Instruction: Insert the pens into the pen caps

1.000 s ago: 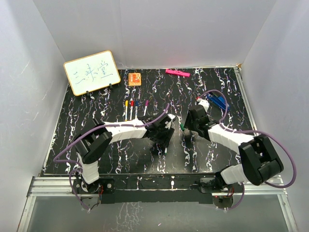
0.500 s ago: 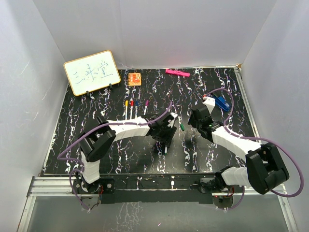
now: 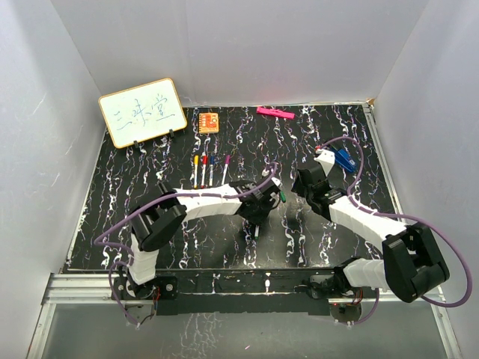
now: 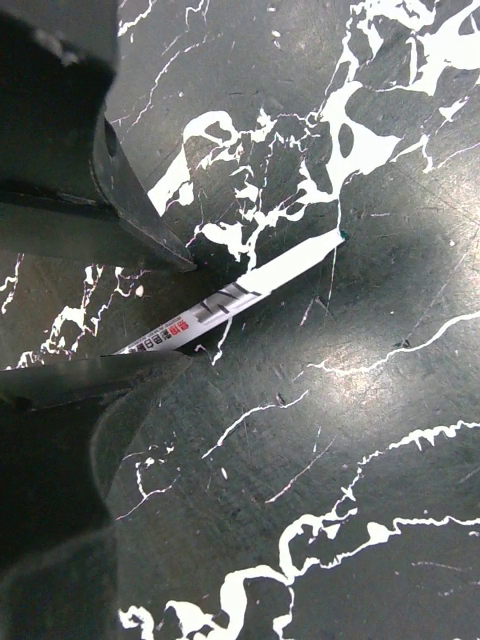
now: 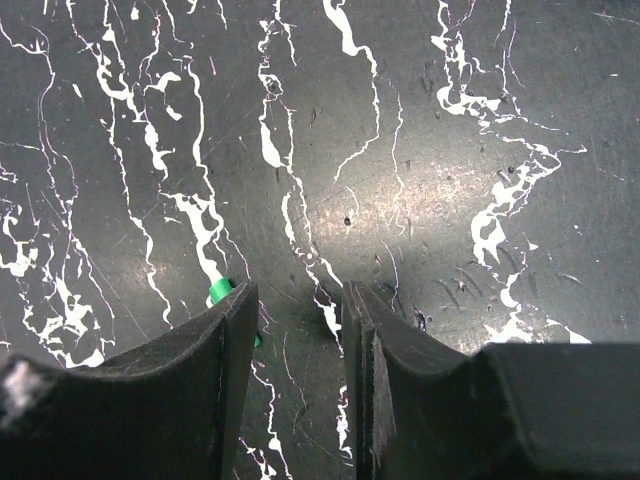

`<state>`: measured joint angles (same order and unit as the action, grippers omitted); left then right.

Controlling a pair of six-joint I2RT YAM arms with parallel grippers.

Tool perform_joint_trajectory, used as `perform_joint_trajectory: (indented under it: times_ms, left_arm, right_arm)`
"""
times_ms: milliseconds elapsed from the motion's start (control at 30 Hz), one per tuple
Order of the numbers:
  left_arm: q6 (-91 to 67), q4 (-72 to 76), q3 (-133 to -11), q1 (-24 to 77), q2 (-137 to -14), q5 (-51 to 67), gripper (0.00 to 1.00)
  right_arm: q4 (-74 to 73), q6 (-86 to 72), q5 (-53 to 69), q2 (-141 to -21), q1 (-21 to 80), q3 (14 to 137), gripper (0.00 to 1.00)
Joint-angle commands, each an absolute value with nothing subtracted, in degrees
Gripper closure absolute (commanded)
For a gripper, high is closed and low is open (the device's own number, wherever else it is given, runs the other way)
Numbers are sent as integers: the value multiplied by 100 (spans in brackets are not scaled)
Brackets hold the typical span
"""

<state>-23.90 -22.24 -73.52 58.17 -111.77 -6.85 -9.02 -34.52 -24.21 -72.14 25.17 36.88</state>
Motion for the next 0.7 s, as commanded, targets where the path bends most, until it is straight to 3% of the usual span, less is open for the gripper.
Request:
perform_joint_trajectory:
  times_ms: [0, 367, 667]
  left_arm:
    - [-2576, -3331, -6792, 5833, -11962, -1310, 63]
    - [-2794, -3528, -6202, 5854, -11847, -1146, 61]
    - [-2933, -3514, -5977, 5871, -11902, -1054, 67]
  right_arm:
    - [-642, -3489, -2584, -7068, 2549, 3667, 63]
    - [-626, -3489, -2632, -7033, 2548, 3633, 63]
    - [-536, -3432, -2435, -7179, 2548, 3642, 62]
